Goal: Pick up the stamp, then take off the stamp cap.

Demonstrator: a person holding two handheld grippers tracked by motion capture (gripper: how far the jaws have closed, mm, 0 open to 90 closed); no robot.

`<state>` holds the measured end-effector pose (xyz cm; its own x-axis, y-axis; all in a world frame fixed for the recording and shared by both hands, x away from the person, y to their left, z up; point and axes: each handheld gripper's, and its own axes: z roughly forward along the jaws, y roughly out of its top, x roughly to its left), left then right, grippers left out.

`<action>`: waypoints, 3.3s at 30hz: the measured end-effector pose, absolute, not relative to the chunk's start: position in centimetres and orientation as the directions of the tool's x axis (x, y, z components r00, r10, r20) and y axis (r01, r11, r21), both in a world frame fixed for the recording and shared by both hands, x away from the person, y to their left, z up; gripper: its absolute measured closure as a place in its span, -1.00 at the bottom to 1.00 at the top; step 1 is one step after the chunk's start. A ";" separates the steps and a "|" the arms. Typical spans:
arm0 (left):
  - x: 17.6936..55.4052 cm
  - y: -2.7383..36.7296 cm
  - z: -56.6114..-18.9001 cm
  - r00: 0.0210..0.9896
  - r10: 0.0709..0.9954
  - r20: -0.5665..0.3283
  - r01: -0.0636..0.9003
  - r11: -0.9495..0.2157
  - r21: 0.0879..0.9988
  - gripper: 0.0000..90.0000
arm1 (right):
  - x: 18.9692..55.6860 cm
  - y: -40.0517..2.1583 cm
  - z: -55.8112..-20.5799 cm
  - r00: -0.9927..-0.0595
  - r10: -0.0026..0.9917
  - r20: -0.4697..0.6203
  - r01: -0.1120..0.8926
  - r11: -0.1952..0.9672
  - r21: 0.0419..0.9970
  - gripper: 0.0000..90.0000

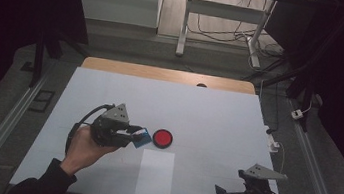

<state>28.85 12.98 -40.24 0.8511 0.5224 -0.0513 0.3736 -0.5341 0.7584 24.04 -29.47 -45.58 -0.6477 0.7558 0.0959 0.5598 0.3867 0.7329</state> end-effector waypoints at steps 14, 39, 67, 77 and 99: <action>29.4 10.9 -40.8 0.886 0.460 -0.056 0.344 -0.571 0.746 0.56 | 24.0 -29.4 -45.5 -0.649 0.756 0.090 0.556 0.390 0.733 -0.97; 29.3 10.2 -41.7 0.908 0.411 -0.075 0.326 -0.583 0.744 0.56 | 23.7 -29.2 -45.4 -0.664 0.746 0.052 0.524 0.415 0.744 -0.97; 29.1 10.2 -41.8 0.911 0.407 -0.062 0.316 -0.594 0.740 0.56 | 24.1 -26.8 -45.1 -0.765 0.641 0.067 0.438 0.441 0.783 -1.00; 29.1 10.2 -41.8 0.915 0.397 -0.072 0.316 -0.592 0.741 0.56 | 24.4 -24.8 -45.1 -0.813 0.580 0.056 0.389 0.468 0.794 -1.00; 28.9 10.3 -41.6 0.931 0.362 -0.053 0.276 -0.599 0.752 0.56 | 26.0 -20.8 -45.3 -0.876 0.465 0.124 0.354 0.447 0.822 -1.00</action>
<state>28.90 10.31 -41.65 0.9307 0.3619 -0.0527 0.2756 -0.5992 0.7517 25.99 -20.78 -45.27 -0.8764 0.4653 0.1241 0.3537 0.4471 0.8216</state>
